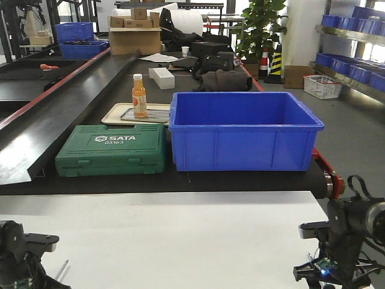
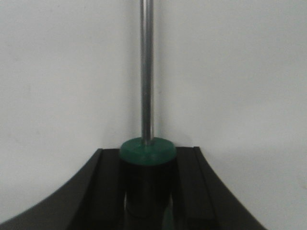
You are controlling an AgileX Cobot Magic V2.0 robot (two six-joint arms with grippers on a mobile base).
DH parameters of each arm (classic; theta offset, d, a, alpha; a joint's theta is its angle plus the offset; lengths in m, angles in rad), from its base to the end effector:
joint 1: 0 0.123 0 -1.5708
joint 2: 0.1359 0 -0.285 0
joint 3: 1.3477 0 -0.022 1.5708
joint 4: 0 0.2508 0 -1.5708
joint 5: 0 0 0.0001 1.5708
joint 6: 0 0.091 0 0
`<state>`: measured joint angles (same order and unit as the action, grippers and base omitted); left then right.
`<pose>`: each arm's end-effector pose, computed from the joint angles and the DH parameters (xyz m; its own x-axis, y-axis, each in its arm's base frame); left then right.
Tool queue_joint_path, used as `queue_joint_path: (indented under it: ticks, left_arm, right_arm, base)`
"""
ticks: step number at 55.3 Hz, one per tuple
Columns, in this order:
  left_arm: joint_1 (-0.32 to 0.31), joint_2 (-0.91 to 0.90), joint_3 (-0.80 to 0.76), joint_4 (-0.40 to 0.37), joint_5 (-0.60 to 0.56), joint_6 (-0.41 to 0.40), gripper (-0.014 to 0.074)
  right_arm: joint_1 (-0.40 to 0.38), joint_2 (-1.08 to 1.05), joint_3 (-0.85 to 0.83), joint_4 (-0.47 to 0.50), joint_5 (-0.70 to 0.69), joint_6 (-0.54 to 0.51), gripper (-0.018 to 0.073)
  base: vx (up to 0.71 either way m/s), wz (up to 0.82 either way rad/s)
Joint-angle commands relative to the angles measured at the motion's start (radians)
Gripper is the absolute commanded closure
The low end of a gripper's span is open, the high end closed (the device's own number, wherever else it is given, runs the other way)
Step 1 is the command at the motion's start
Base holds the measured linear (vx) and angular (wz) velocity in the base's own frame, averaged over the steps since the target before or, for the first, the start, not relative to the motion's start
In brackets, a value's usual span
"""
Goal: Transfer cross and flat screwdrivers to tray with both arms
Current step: 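Lift both screwdrivers upright off the table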
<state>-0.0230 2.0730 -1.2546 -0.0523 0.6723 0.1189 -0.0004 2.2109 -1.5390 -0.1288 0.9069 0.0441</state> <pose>0.3861 -0.0119 0.1111 -0.9805 0.1004 -0.1692 0.1051 0.9943 -0.0190 0.4283 -0.0094 0.1161 -0.9962 -0.0350 -0.0795 -0.0266 0.9943 -0.1037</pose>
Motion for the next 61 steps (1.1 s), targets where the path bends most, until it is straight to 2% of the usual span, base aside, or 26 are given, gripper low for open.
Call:
queue_joint_path:
  ticks: [1, 21, 25, 38, 46, 61]
  left_arm:
    - [0.002, -0.036, -0.014, -0.006, -0.031, -0.001, 0.0602]
    - [0.002, -0.036, -0.014, -0.006, -0.023, -0.001, 0.0602]
    - [0.002, -0.036, -0.014, -0.006, -0.02, -0.001, 0.0602]
    - [0.002, -0.043, -0.014, -0.006, -0.025, -0.001, 0.0602]
    - [0.002, -0.097, -0.014, -0.006, -0.034, -0.001, 0.0601]
    - [-0.007, -0.323, -0.014, -0.028, -0.071, 0.003, 0.0599]
  right_arm:
    - [-0.005, -0.054, -0.028, -0.004, 0.004, -0.025, 0.0057]
    - [-0.005, -0.011, -0.028, 0.036, 0.075, -0.044, 0.0222]
    - [-0.005, -0.007, -0.028, 0.04, 0.082, -0.044, 0.0283]
    - [-0.002, -0.065, -0.028, 0.042, 0.089, -0.082, 0.0571]
    - [-0.001, -0.162, -0.028, 0.082, 0.025, -0.111, 0.0573]
    - [0.027, -0.378, -0.028, 0.252, -0.094, -0.193, 0.0568]
  base:
    - [0.0, 0.0]
    - [0.0, 0.0]
    - [0.0, 0.0]
    - [0.0, 0.0]
    - [0.0, 0.0]
    - [0.0, 0.0]
